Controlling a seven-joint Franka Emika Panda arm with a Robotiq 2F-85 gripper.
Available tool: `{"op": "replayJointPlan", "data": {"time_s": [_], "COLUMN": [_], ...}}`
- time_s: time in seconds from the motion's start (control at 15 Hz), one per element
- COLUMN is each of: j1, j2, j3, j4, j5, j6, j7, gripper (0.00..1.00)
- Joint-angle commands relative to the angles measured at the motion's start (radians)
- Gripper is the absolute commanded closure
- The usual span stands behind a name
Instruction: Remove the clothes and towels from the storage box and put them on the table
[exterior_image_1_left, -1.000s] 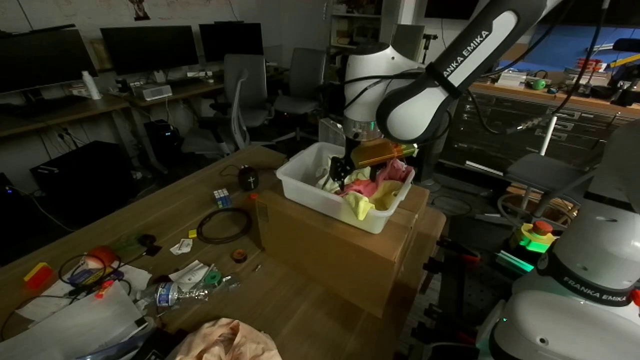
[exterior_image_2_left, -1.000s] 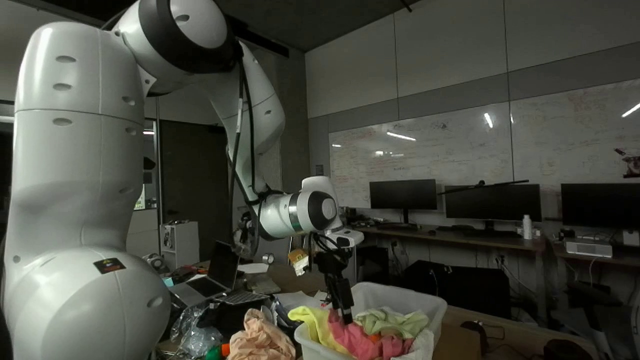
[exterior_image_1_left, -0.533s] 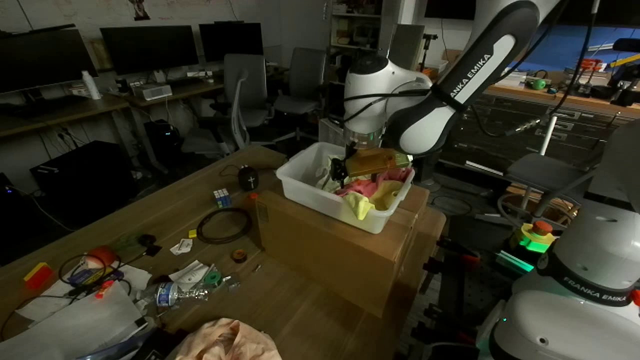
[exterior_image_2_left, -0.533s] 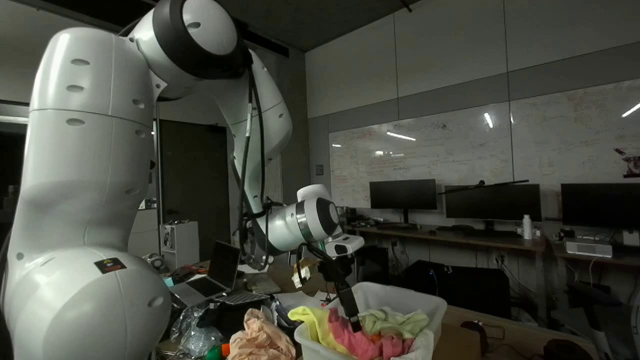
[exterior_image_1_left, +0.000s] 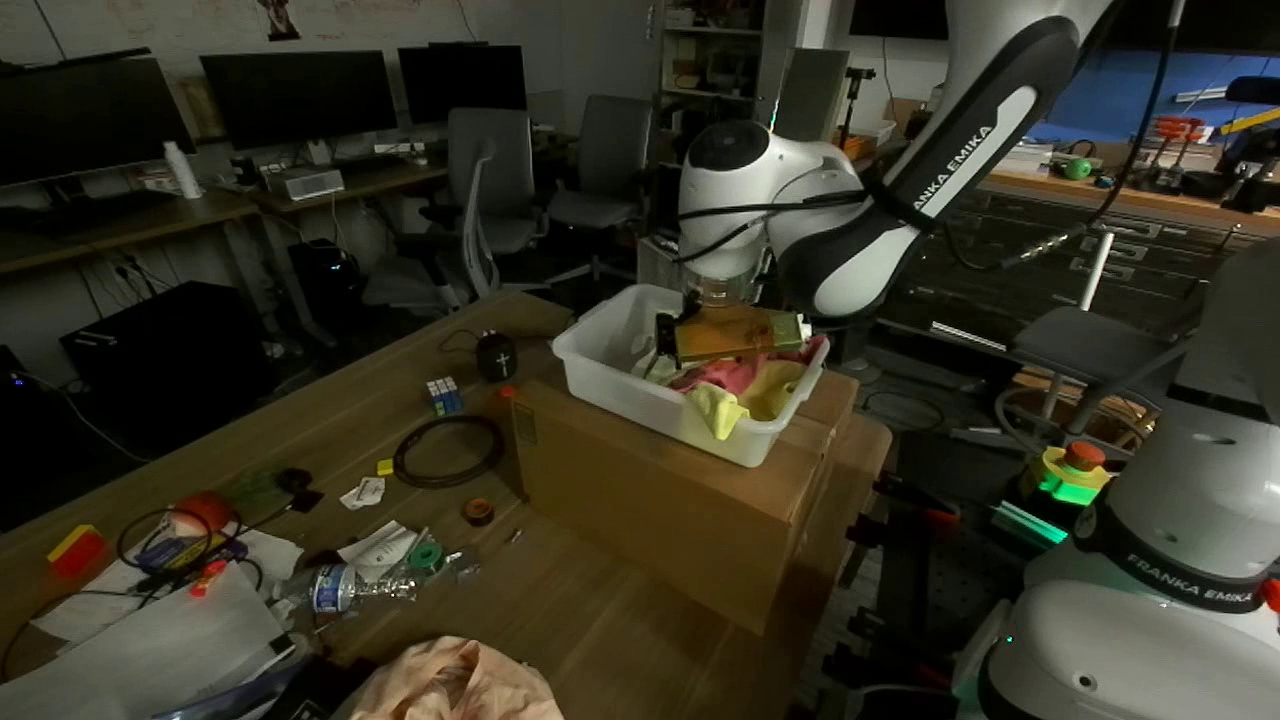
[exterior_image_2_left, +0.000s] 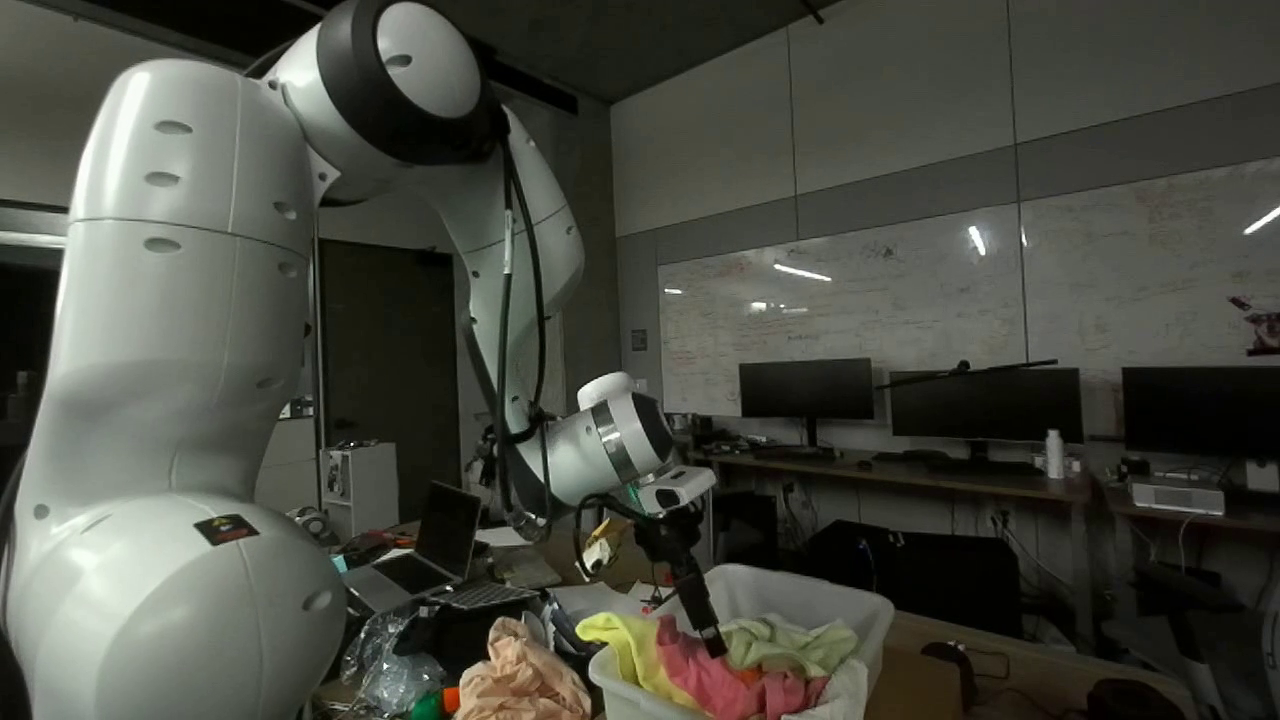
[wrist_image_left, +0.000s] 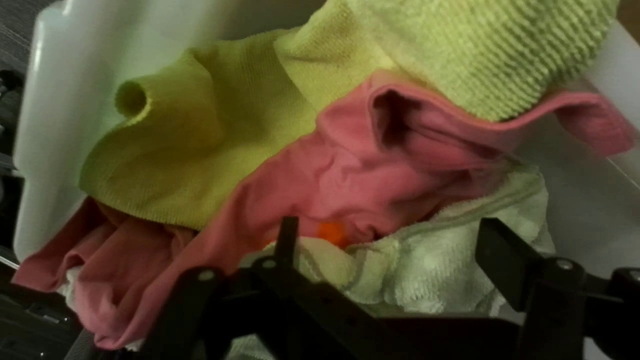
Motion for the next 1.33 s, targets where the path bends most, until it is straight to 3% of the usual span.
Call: {"op": "replayJointPlan", "data": {"time_s": [0.0,0.47,0.67,0.93,1.27], "j1": [0.019,0.014,0.009,0.008,0.006], "j2": [0.013,0.013,0.005,-0.048,-0.309], "j3": [-0.003,-0.002,-0.005,-0.009,0.031], "j4": [0.027,0.019,0.008,-0.02,-0.121], "j5": [-0.059,-0.06,-0.053,-0.067,-0.246], "j6": [-0.032,-0.032,-0.018,-0.011,-0.064], "j7": [0.103,0.16,0.187,0.27,0.513], "gripper": [0.42,0.94,1.0,0.98,0.99]}}
